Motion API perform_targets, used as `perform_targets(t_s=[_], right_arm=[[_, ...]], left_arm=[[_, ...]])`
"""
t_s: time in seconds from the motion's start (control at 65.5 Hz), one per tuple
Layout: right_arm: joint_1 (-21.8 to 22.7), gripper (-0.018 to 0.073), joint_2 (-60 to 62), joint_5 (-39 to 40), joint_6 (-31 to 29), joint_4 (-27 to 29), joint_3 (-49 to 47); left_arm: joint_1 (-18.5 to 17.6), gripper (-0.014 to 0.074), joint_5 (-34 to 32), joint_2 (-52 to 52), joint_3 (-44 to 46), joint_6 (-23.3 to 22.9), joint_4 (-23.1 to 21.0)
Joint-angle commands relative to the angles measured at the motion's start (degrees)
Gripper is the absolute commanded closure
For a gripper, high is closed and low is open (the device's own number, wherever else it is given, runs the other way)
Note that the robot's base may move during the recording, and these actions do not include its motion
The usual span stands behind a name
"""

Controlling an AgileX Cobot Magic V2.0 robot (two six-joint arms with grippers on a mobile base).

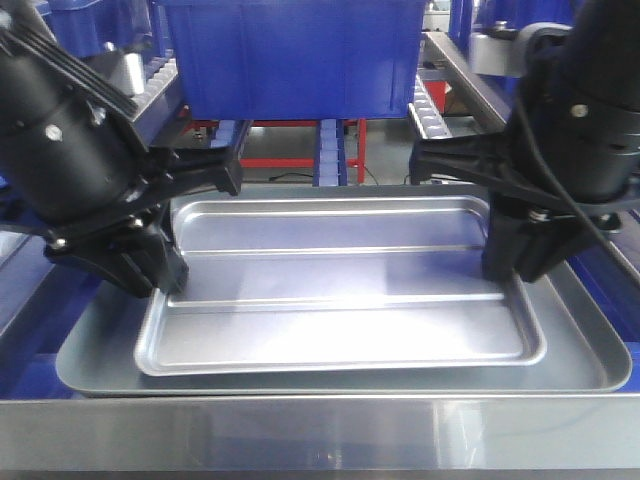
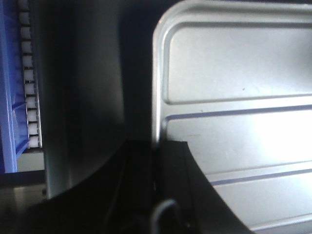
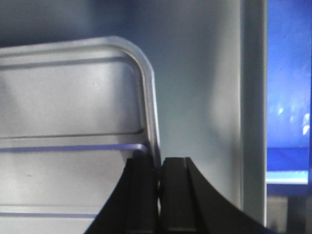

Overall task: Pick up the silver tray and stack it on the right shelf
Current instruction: 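Lower the tray onto the larger tray and open both grippers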

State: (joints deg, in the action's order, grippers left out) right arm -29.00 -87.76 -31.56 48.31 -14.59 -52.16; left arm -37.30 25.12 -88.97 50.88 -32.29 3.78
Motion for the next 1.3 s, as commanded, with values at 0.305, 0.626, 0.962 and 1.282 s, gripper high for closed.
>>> perform_targets(t_s=[0.305,0.626,0.962,1.282], right_arm=[[0.8,0.0502,0.0,0.7,0.3,-2.6,-4.5],[0.8,0.0502,0.0,-0.4,0.3,-1.7,-4.5],[0.8,0.0501,0.0,-0.4,0.3,-1.1,-4.5],[0.8,0.0342,0.0,-0.4,0.3,-1.0,-4.5]], left_arm=[[0.3,0.0687,-2.9,1.0,2.4,0.8,1.9],[0.3,0.0687,-0.2,0.8,5.0,0.8,1.8],[0.3,0.0572,5.3,0.5,6.2,0.8,2.0],[1.3,0.0204,8.0,-3.3,10.7,-2.2,4.0]])
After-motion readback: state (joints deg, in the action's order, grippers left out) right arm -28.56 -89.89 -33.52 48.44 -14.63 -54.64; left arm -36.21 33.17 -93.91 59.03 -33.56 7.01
